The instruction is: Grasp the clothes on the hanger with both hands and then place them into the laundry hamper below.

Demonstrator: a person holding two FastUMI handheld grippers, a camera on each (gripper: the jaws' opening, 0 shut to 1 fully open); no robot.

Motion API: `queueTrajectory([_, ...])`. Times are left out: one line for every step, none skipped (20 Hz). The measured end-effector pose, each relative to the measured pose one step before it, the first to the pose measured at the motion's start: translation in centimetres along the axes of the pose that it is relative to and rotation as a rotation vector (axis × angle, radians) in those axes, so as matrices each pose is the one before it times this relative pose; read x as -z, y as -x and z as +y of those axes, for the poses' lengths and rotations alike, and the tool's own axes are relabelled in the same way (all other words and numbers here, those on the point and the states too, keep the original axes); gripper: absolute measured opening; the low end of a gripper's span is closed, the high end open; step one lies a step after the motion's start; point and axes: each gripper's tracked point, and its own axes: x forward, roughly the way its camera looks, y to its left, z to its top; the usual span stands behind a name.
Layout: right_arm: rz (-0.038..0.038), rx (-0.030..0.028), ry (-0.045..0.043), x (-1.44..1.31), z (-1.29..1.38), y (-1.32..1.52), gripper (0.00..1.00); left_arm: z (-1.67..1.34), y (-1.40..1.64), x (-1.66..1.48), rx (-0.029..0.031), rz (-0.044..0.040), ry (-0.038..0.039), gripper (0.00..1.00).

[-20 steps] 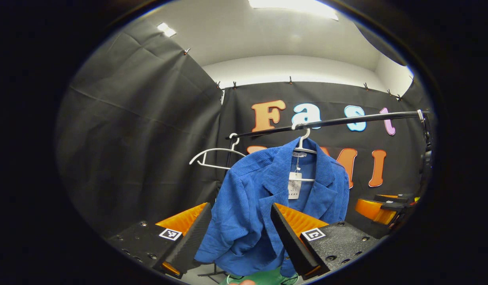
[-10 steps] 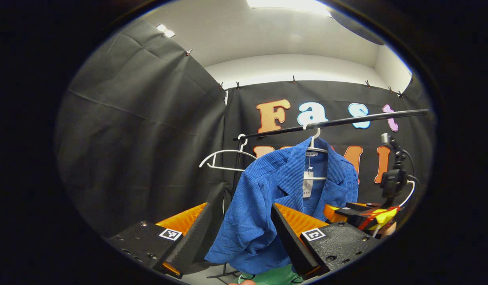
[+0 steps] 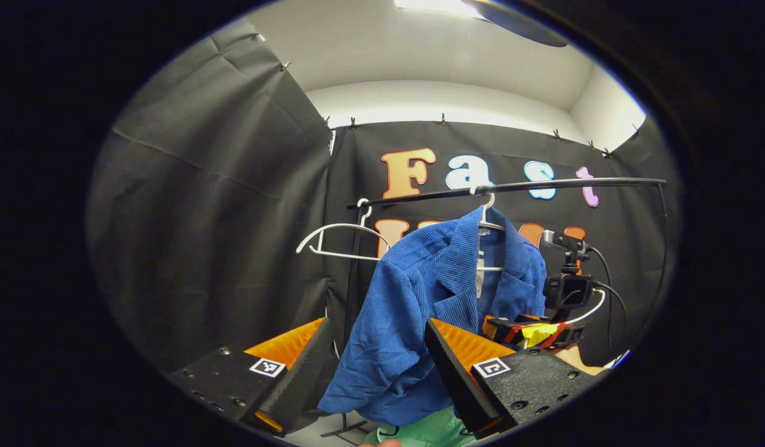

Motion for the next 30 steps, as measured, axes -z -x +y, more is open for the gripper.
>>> queueTrajectory([-0.00438, 0.00919, 0.00406, -0.125, -0.291, -0.192, 0.97, 0.076, -0.151, 0.225, 0.01279, 0.00642, 0.00749, 0.95])
queueTrajectory([-0.00222, 0.00942, 0.01002, -0.176, -0.768, 0.104, 0.80, -0.141, -0.252, 0.129, 0.00601, 0.00643, 0.00660, 0.95])
queueTrajectory([-0.00537, -0.00012, 0.00841, -0.166, -0.708, 0.061, 0.64, -0.295, -0.244, 0.061, -0.00078, 0.00039, 0.00388, 0.92])
queueTrajectory([0.00208, -0.01781, 0.00110, -0.088, -0.497, 0.369, 0.47, -0.413, -0.236, 0.005, -0.00764, -0.00634, 0.00207, 0.92])
queueTrajectory([-0.00800, -0.03645, -0.01205, -0.357, -0.320, 0.631, 0.31, -0.646, -0.296, 0.200, -0.01042, -0.00604, 0.00342, 0.95])
queueTrajectory([-0.02699, -0.03203, -0.01536, -0.902, -0.361, 1.124, 0.14, -0.919, -0.306, 0.267, -0.01085, -0.00309, 0.00501, 0.95])
queueTrajectory([-0.04216, -0.03278, 0.00791, -0.954, -0.501, 0.536, 0.11, -1.174, -0.211, 0.603, -0.01263, 0.00500, 0.00640, 0.95])
queueTrajectory([-0.03250, -0.03771, 0.02404, -1.011, -0.517, 1.008, 0.08, -1.262, -0.210, 0.530, -0.01006, 0.00615, 0.00973, 0.91])
queueTrajectory([-0.03206, -0.02377, 0.03627, -1.051, -0.551, 0.820, 0.07, -1.483, -0.191, 0.634, -0.00183, 0.00599, 0.01421, 0.92])
queueTrajectory([-0.02494, -0.02277, 0.03206, -1.027, -0.580, 1.080, 0.08, -1.599, -0.224, 0.674, 0.00639, 0.00591, 0.01702, 0.92])
queueTrajectory([-0.01378, -0.03358, 0.02018, -0.716, -0.214, 0.813, 0.12, -1.535, -0.340, 0.733, 0.00778, 0.00920, 0.01540, 0.92])
queueTrajectory([-0.01015, -0.03690, 0.00614, -0.681, -0.007, 0.795, 0.07, -1.307, -0.498, 0.727, 0.00538, 0.01047, 0.01183, 0.92])
queueTrajectory([-0.01009, -0.03365, -0.00411, -0.757, -0.184, 0.833, 0.08, -1.127, -0.475, 0.743, -0.00084, 0.00933, 0.00954, 0.92])
queueTrajectory([-0.01481, -0.03530, -0.00714, -1.021, -0.187, 0.725, 0.08, -1.166, -0.692, 0.758, 0.00003, 0.00553, 0.00954, 0.95])
queueTrajectory([-0.01583, -0.02670, -0.00215, -0.805, -0.089, 0.482, 0.12, -1.110, -0.766, 0.718, 0.00740, 0.00647, 0.00842, 0.95])
queueTrajectory([-0.01689, -0.02064, -0.00069, -0.697, -0.156, 0.262, 0.03, -1.059, -0.787, 0.716, 0.01166, 0.00408, 0.00513, 0.95])
queueTrajectory([-0.01757, -0.01331, 0.00109, -0.698, -0.229, 0.324, 0.03, -0.758, -0.688, 0.586, 0.00242, 0.00251, 0.00001, 0.92])
queueTrajectory([-0.01727, -0.00829, 0.00222, -0.666, -0.256, 0.529, 0.03, -0.449, -0.863, 0.420, -0.00578, -0.00194, -0.00387, 0.95])
queueTrajectory([-0.01390, -0.00954, -0.00257, -0.558, -0.143, 0.267, 0.03, -0.273, -0.887, 0.511, -0.01235, 0.00409, -0.00748, 0.92])
queueTrajectory([-0.01079, -0.00705, -0.00484, -0.404, -0.038, 0.346, 0.07, -0.293, -1.019, 0.507, -0.00617, -0.00062, -0.00956, 0.95])
queueTrajectory([-0.00861, -0.00964, -0.00867, -0.379, 0.062, 0.342, 0.07, -0.341, -0.846, 0.697, 0.00513, -0.00074, -0.01143, 0.93])
queueTrajectory([-0.00612, -0.01031, -0.00465, -0.392, 0.204, 0.330, 0.03, 0.095, -0.911, 0.474, -0.00862, -0.00878, -0.01408, 0.92])
queueTrajectory([-0.00458, -0.00427, 0.00140, -0.314, -0.027, 0.273, 0.07, 0.687, -1.128, 0.249, -0.03658, -0.01550, -0.01632, 0.92])
queueTrajectory([-0.00277, -0.00278, 0.00520, -0.233, 0.049, 0.105, 0.07, 0.868, -1.023, 0.376, -0.04163, -0.01597, -0.02130, 0.95])
queueTrajectory([-0.00387, -0.00162, 0.00197, -0.235, -0.017, 0.104, 0.07, 0.903, -0.847, 0.638, -0.03829, -0.00478, -0.03275, 0.91])
queueTrajectory([-0.00267, -0.00208, -0.00041, -0.182, 0.113, 0.061, 0.08, 0.432, -0.775, 0.261, -0.02187, -0.00788, -0.02953, 0.91])
queueTrajectory([-0.00121, 0.00020, 0.00006, 0.001, -0.023, 0.026, 0.07, 0.146, -1.063, 0.288, -0.00493, -0.01010, -0.02891, 0.92])
queueTrajectory([0.00008, 0.00439, 0.00110, -0.005, -0.082, 0.004, 0.08, -0.218, -0.965, 0.309, 0.01730, -0.01110, -0.02354, 0.91])
queueTrajectory([0.00333, 0.00536, 0.00008, 0.165, -0.003, -0.264, 0.07, 0.076, -0.505, 0.217, 0.00880, -0.00734, -0.01822, 0.91])
queueTrajectory([0.00175, 0.00249, -0.00177, 0.081, 0.141, -0.094, 0.08, 0.251, -0.367, 0.289, 0.00501, 0.00749, -0.01734, 0.94])
